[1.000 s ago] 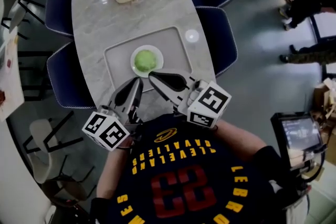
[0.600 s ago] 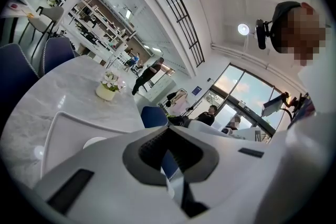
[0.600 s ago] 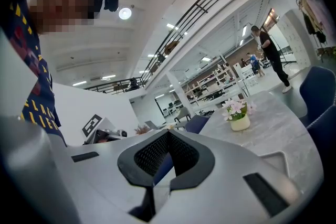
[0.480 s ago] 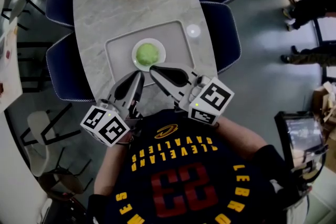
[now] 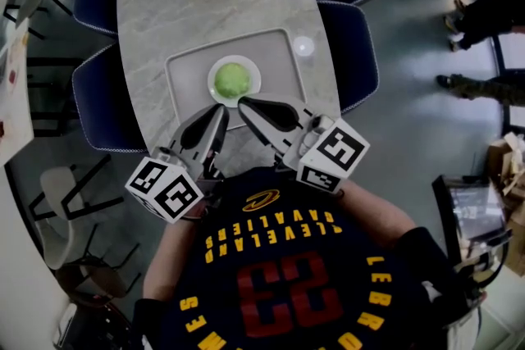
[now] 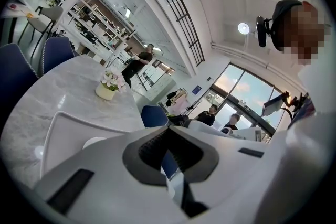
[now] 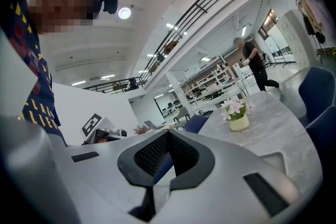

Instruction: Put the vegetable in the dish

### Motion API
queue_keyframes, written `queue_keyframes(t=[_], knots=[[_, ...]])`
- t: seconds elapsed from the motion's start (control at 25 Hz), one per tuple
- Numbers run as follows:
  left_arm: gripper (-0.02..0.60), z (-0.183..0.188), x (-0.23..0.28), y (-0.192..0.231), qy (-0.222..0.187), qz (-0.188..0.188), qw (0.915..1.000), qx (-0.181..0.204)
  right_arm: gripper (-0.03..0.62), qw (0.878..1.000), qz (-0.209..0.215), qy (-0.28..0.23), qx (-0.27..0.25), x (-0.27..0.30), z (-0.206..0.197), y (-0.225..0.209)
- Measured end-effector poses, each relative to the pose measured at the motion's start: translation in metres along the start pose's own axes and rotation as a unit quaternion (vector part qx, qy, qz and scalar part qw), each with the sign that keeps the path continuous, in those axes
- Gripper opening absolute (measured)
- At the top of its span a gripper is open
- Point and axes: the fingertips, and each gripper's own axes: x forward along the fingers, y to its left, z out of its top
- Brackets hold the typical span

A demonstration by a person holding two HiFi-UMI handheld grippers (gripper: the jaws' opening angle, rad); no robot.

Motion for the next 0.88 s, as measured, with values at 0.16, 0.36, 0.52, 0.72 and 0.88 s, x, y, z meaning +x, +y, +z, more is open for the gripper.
queue_keyframes(t=[0.16, 0.36, 0.52, 0.72, 0.88], knots=[[0.0, 0.0005, -0.0002, 0.0012, -0.001, 0.001, 1.0, 0.001, 0.005, 1.0, 0.001, -0.001, -0.003, 0.0006, 0.0007, 0.0002], [0.0, 0.0028, 0.0003, -0.0002, -0.001, 0.002, 1.0, 0.003, 0.005, 1.0, 0.003, 0.001, -0.002, 0.0013, 0.0018, 0.0008], [0.0, 0.0028, 0.0, -0.0003, 0.0, 0.002, 1.0, 0.004, 0.005, 1.0, 0.003, -0.001, -0.002, 0.0008, 0.0025, 0.0005], [0.0, 0.0023, 0.0001, -0.0009, 0.001, 0.002, 1.0, 0.005, 0.005, 1.0, 0.0, -0.001, -0.001, -0.0002, 0.0021, -0.0007], [0.0, 0.0018, 0.0003, -0.0009, 0.002, 0.001, 1.0, 0.006, 0.005, 1.0, -0.001, 0.0, -0.001, 0.0001, 0.0012, -0.0012]])
